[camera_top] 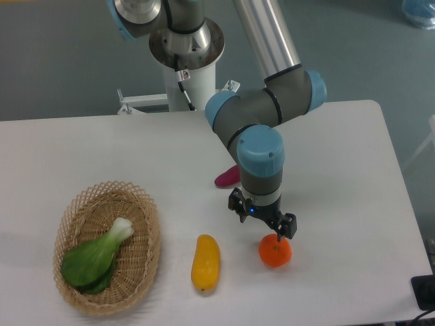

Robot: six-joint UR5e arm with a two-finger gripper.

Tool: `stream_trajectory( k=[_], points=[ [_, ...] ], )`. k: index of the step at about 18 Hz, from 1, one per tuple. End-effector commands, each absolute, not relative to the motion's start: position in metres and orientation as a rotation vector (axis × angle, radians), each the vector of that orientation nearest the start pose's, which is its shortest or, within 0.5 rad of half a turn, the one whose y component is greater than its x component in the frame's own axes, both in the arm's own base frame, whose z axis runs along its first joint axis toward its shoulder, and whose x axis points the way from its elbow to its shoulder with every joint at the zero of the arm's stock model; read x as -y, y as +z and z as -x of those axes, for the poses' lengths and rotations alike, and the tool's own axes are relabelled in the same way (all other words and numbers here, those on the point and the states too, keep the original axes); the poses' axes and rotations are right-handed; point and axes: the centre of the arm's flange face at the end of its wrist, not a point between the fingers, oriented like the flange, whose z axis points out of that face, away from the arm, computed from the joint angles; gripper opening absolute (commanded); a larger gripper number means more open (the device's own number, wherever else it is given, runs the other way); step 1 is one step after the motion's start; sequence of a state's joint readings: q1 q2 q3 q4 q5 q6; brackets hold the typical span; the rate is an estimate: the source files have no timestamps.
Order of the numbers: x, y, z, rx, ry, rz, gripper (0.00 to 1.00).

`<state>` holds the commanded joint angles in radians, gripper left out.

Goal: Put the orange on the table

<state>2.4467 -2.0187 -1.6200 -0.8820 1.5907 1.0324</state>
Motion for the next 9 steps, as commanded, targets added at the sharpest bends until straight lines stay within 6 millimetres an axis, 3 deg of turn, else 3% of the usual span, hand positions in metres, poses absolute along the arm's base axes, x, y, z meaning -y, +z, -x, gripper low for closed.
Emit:
stream_trajectory(
  k=[9],
  points=[
    [-0.5129, 0.2894, 0.4134, -0.242, 0.279, 3.028, 1.0]
  ],
)
